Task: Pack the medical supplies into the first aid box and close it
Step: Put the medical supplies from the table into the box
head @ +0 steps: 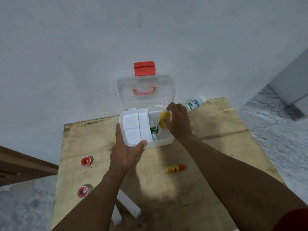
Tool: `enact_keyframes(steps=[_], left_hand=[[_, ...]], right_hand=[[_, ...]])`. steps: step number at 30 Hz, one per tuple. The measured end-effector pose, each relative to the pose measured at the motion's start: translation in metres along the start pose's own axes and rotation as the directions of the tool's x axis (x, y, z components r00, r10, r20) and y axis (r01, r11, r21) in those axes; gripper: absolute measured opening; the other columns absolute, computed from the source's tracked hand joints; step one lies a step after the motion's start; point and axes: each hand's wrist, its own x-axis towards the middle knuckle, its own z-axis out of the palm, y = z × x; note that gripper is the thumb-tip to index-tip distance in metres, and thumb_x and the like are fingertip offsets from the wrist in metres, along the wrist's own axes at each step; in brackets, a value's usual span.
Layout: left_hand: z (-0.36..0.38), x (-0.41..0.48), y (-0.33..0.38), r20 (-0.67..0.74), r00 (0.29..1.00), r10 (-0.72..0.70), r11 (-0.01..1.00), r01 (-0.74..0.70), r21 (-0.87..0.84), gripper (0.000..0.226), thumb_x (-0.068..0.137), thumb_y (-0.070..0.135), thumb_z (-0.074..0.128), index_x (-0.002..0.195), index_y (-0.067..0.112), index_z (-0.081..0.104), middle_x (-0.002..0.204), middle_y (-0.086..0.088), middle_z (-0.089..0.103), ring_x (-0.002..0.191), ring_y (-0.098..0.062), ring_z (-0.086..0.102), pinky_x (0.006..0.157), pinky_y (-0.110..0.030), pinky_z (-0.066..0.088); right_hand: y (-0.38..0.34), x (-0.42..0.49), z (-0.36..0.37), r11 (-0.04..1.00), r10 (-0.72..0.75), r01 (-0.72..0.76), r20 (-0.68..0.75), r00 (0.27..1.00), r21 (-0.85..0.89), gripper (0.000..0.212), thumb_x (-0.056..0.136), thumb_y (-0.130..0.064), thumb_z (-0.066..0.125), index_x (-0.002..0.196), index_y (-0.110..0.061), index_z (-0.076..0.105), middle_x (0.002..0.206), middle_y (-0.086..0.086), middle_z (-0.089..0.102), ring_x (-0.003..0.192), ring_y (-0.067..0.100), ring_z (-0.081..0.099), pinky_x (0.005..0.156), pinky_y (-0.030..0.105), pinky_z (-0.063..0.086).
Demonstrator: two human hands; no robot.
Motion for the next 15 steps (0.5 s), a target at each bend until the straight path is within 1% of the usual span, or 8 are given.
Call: enact_keyframes(steps=[3, 5, 7, 8, 11, 13, 14, 15], left_hand=[[-0.001, 0.0, 0.0, 0.011, 1.0, 0.021, 1.0, -0.021, -0.012, 0.101, 0.072, 0.05, 0.08, 0.149, 0.031, 0.018, 0.135, 0.008, 0.049, 0.117, -0.015, 0.053, 0.088, -0.035, 0.055], [-0.002, 0.0, 0.001, 0.017, 0.999, 0.036, 0.999, -0.035, -0.027, 0.1, 0.07, 0.053, 0.078, 0.148, 0.032, 0.02, 0.133, 0.011, 0.05, 0.117, -0.012, 0.054, 0.087, -0.034, 0.056], [-0.002, 0.0, 0.001, 0.017, 0.999, 0.046, 0.998, -0.045, -0.037, 0.098, 0.069, 0.053, 0.078, 0.147, 0.031, 0.022, 0.131, 0.012, 0.051, 0.115, -0.009, 0.055, 0.086, -0.033, 0.056], [-0.002, 0.0, 0.002, 0.019, 0.999, 0.047, 0.998, -0.046, -0.037, 0.096, 0.07, 0.051, 0.078, 0.146, 0.031, 0.023, 0.13, 0.013, 0.052, 0.114, -0.006, 0.055, 0.085, -0.032, 0.056], [-0.002, 0.001, 0.004, 0.034, 0.999, 0.038, 0.998, -0.036, -0.056, 0.093, 0.071, 0.047, 0.08, 0.144, 0.032, 0.025, 0.127, 0.02, 0.051, 0.111, 0.003, 0.054, 0.084, -0.029, 0.055], [-0.002, 0.001, 0.009, 0.037, 0.999, 0.031, 0.998, -0.029, -0.059, 0.089, 0.07, 0.047, 0.079, 0.142, 0.034, 0.028, 0.124, 0.027, 0.051, 0.11, 0.009, 0.053, 0.081, -0.022, 0.054], [-0.001, 0.0, 0.013, 0.037, 0.998, 0.04, 0.998, -0.038, -0.055, 0.087, 0.069, 0.046, 0.079, 0.14, 0.036, 0.029, 0.122, 0.03, 0.05, 0.109, 0.011, 0.052, 0.077, -0.016, 0.053], [0.0, 0.0, 0.017, 0.034, 0.998, 0.049, 0.997, -0.047, -0.053, 0.085, 0.069, 0.045, 0.078, 0.139, 0.036, 0.03, 0.12, 0.033, 0.05, 0.108, 0.013, 0.052, 0.072, -0.011, 0.052]], right_hand=[[0.005, -0.002, -0.007, 0.992, 0.042, -0.04, -0.013, 0.999, 0.121, 0.032, 0.077, -0.021, 0.074, 0.104, -0.01, 0.062, 0.106, 0.014, 0.06, 0.098, 0.028, 0.054, 0.083, 0.034, 0.045], [0.01, -0.004, -0.014, 0.977, 0.093, -0.079, -0.065, 0.993, 0.198, 0.027, 0.083, -0.029, 0.07, 0.103, -0.011, 0.064, 0.103, 0.011, 0.062, 0.09, 0.021, 0.055, 0.079, 0.029, 0.044], [0.021, -0.001, -0.024, 0.953, 0.189, -0.163, -0.08, 0.979, 0.256, 0.022, 0.088, -0.027, 0.064, 0.102, -0.01, 0.064, 0.1, 0.01, 0.065, 0.082, 0.018, 0.057, 0.076, 0.03, 0.046], [0.027, 0.002, -0.03, 0.93, 0.26, -0.232, -0.063, 0.964, 0.284, 0.02, 0.09, -0.025, 0.063, 0.102, -0.009, 0.064, 0.098, 0.01, 0.067, 0.081, 0.019, 0.06, 0.076, 0.03, 0.046], [0.056, 0.021, -0.041, 0.816, 0.489, -0.461, 0.008, 0.872, 0.35, 0.023, 0.09, -0.029, 0.061, 0.106, -0.012, 0.063, 0.102, 0.01, 0.07, 0.096, 0.028, 0.064, 0.082, 0.03, 0.044], [0.076, 0.034, -0.044, 0.725, 0.61, -0.582, 0.049, 0.791, 0.369, 0.03, 0.09, -0.034, 0.06, 0.11, -0.012, 0.06, 0.109, 0.012, 0.068, 0.103, 0.031, 0.063, 0.085, 0.03, 0.044], [0.086, 0.041, -0.044, 0.68, 0.648, -0.62, 0.074, 0.758, 0.392, 0.032, 0.09, -0.037, 0.06, 0.112, -0.013, 0.058, 0.109, 0.014, 0.067, 0.102, 0.033, 0.064, 0.088, 0.033, 0.048], [0.095, 0.048, -0.042, 0.637, 0.674, -0.647, 0.104, 0.731, 0.418, 0.034, 0.089, -0.038, 0.061, 0.112, -0.014, 0.055, 0.108, 0.015, 0.066, 0.1, 0.035, 0.066, 0.09, 0.04, 0.052]])
